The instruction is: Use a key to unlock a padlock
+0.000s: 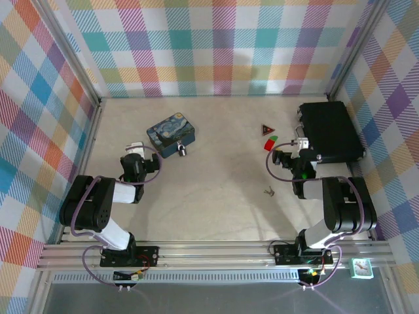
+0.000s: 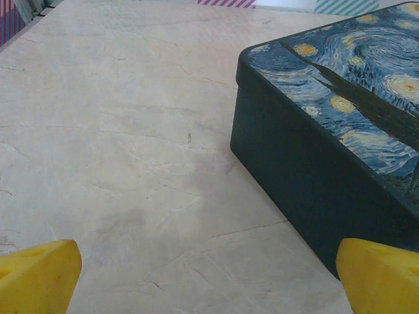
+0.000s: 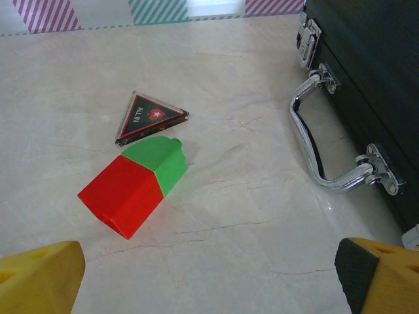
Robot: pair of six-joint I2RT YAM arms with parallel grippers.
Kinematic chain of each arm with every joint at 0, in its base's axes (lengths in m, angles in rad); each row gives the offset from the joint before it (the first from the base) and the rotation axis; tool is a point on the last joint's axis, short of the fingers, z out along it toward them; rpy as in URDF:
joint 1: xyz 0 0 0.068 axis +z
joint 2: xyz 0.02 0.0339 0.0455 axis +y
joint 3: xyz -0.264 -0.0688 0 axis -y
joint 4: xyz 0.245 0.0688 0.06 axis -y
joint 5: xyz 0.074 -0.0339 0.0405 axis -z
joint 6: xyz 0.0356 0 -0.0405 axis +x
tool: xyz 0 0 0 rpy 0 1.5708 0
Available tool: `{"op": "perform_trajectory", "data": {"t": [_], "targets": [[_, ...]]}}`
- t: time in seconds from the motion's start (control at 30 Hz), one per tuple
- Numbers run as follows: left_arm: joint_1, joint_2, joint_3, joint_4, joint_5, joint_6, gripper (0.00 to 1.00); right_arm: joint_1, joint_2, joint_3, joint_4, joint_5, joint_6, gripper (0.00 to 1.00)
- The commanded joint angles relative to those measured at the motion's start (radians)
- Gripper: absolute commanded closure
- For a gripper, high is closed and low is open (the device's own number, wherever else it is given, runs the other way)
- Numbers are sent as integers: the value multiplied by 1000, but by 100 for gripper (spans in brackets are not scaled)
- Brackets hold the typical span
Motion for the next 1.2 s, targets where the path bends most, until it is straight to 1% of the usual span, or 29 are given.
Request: {"op": "perform_trajectory", "data": {"t": [0.0, 1.13, 1.17], "targets": [[7, -5, 17, 1, 13, 12, 0, 6, -2, 2, 28, -6, 3, 1], [6, -4, 19, -2, 13, 12, 0, 6, -4, 1, 27, -7, 2, 1], [7, -5, 19, -1, 13, 11, 0, 7, -18, 11, -4, -5, 1, 1]]}}
